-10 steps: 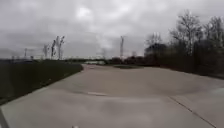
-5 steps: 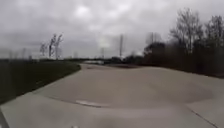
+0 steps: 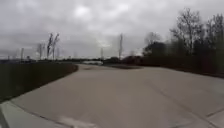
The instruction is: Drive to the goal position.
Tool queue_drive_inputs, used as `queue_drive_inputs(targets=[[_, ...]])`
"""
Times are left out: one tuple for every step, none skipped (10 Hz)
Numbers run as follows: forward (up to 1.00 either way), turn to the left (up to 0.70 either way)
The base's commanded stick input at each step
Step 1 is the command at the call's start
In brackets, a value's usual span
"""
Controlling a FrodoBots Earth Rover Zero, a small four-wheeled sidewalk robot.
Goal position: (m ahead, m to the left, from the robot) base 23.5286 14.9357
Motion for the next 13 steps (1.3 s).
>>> queue_drive_inputs(targets=[[1.0,0.0],[1.0,0.0],[1.0,0.0],[1.0,0.16],[1.0,0.4],[1.0,0.4],[1.0,0.4],[1.0,0.16],[1.0,0.0],[1.0,0.0],[1.0,0.0],[1.0,0.0],[1.0,0.0]])
